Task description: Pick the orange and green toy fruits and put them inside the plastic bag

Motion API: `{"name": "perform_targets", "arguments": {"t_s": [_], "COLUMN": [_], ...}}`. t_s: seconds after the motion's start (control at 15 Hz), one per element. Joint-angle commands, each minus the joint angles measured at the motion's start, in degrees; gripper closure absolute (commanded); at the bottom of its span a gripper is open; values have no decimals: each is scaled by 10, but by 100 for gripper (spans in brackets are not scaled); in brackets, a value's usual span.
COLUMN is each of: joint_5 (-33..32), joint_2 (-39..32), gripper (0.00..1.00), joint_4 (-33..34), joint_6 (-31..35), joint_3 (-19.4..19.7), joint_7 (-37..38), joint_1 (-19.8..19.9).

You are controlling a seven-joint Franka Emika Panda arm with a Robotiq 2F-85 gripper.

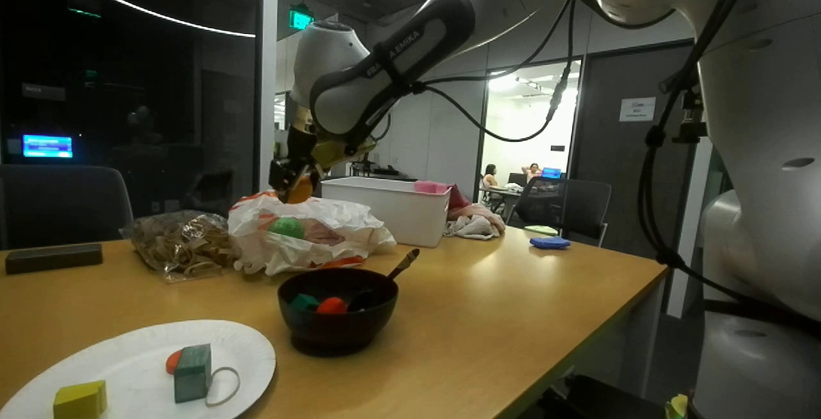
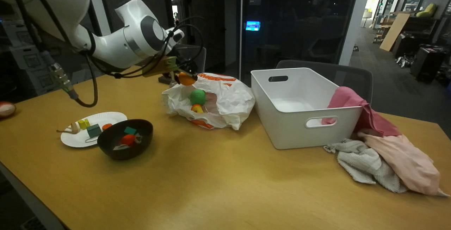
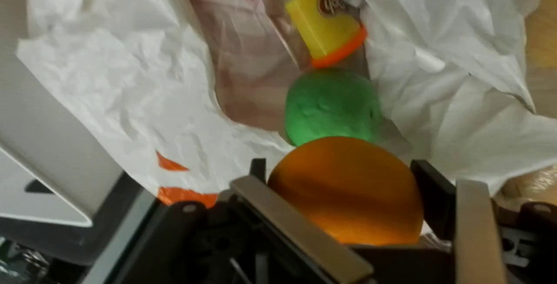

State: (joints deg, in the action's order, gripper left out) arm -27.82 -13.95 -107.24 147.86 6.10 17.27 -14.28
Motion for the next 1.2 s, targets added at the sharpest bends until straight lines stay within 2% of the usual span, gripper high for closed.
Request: {"name": "perform_targets", "arguments": {"t_s": [0.0, 0.2, 0.4, 0.67, 1.13], "joint_5": [-9, 0, 13, 8, -96], "joint_2": [-4, -27, -62, -122, -185], "gripper": [43, 43, 43, 43, 43], "joint_4": [25, 54, 89, 131, 199], "joint_6": [-115, -193, -226, -212, -216], "joint_3": [-9, -22, -33, -29, 12], "joint_7": [60, 65, 62, 73, 100], "joint_1": [5, 10, 14, 13, -7]}}
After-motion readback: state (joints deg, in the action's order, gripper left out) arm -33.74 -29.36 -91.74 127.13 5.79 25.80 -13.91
